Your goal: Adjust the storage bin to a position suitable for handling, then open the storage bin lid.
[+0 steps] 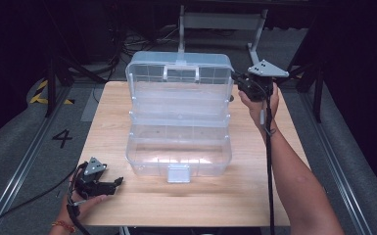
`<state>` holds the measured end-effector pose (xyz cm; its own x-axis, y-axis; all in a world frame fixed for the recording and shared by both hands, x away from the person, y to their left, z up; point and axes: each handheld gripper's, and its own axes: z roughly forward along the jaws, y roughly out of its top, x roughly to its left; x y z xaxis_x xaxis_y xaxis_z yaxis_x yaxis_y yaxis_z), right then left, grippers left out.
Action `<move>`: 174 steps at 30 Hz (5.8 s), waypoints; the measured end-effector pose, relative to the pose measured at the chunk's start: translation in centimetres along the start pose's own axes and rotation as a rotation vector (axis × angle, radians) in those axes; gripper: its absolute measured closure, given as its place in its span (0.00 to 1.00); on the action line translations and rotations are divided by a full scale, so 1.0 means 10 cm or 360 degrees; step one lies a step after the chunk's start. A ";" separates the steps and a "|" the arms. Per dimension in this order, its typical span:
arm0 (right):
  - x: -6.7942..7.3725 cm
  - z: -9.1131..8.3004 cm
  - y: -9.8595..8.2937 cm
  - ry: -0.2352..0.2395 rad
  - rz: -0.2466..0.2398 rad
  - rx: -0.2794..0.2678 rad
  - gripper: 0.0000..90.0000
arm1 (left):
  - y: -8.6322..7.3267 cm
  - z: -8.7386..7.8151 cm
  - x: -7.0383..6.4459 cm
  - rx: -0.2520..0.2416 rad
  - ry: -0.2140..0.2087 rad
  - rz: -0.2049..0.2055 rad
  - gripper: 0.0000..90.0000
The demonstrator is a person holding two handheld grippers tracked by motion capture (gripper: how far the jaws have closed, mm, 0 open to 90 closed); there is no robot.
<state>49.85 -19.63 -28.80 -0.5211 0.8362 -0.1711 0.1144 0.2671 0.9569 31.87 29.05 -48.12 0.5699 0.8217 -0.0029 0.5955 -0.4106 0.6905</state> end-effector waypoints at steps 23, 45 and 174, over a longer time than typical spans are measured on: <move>-0.11 0.22 0.03 -0.0013 0.0036 0.0060 0.93 | 0.00 0.00 0.00 0.0006 -0.0010 -0.0004 0.21; -0.22 0.44 -0.01 -0.0011 0.0071 0.0094 0.93 | 0.00 -0.01 0.00 0.0008 -0.0006 -0.0002 0.21; -0.36 0.16 -0.50 0.0168 -0.0132 0.0472 0.70 | -0.01 -0.01 0.01 0.0000 0.0004 -0.0003 0.22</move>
<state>52.49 -23.23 -33.34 -0.6222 0.7554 -0.2056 0.3010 0.4733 0.8279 31.86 29.23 -48.12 0.5674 0.8235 -0.0021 0.5965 -0.4092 0.6905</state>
